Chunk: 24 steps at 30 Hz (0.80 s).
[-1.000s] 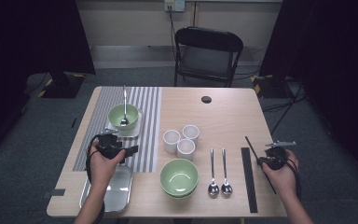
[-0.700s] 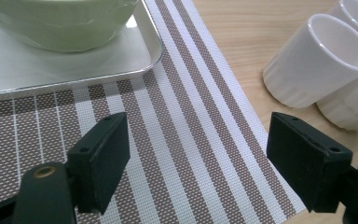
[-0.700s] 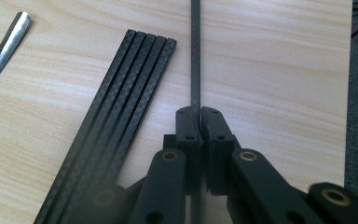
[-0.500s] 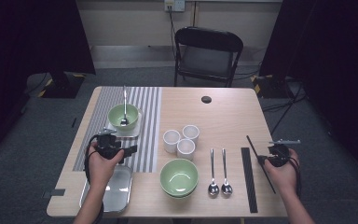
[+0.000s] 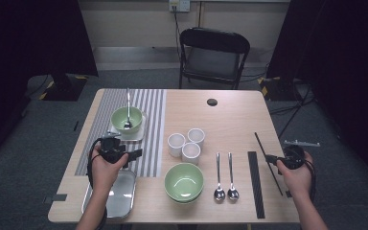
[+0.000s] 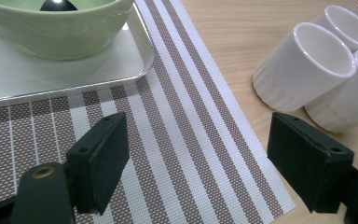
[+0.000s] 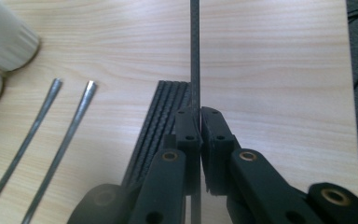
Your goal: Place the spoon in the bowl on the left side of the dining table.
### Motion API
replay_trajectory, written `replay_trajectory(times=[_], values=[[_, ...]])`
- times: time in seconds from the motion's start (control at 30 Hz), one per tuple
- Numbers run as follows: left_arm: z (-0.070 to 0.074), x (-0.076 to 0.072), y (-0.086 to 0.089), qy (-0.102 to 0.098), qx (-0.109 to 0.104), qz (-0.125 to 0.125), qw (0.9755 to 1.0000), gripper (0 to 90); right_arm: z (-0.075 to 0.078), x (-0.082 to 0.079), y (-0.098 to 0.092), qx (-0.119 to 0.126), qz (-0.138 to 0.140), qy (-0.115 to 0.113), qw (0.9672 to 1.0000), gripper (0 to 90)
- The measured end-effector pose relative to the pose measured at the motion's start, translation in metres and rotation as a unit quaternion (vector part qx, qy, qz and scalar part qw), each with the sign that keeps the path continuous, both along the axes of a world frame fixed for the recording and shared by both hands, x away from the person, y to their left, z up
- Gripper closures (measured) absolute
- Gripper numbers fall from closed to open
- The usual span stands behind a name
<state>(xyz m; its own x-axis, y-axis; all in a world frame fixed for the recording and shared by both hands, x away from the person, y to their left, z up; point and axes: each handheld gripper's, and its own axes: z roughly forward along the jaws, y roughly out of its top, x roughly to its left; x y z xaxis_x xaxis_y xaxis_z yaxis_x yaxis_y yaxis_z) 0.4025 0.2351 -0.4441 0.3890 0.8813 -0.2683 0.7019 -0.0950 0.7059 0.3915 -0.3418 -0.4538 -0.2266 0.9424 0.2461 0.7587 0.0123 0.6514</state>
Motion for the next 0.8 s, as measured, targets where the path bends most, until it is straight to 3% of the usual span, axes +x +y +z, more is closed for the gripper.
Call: replay_trajectory(times=[0.47,0.63,0.8], values=[[0.008,-0.001,-0.008,0.001,-0.002,-0.008,1.0,20.2,0.012,0.0,0.014,0.011,0.032,-0.015,0.9993,87.0],[0.01,0.0,-0.01,0.007,0.0,-0.016,0.9998,20.2,0.023,0.001,0.022,0.008,0.043,-0.02,0.9989,87.0],[0.019,0.0,-0.017,-0.001,-0.005,-0.021,0.9998,20.2,0.035,0.004,0.027,0.018,0.049,-0.032,0.9981,87.0]])
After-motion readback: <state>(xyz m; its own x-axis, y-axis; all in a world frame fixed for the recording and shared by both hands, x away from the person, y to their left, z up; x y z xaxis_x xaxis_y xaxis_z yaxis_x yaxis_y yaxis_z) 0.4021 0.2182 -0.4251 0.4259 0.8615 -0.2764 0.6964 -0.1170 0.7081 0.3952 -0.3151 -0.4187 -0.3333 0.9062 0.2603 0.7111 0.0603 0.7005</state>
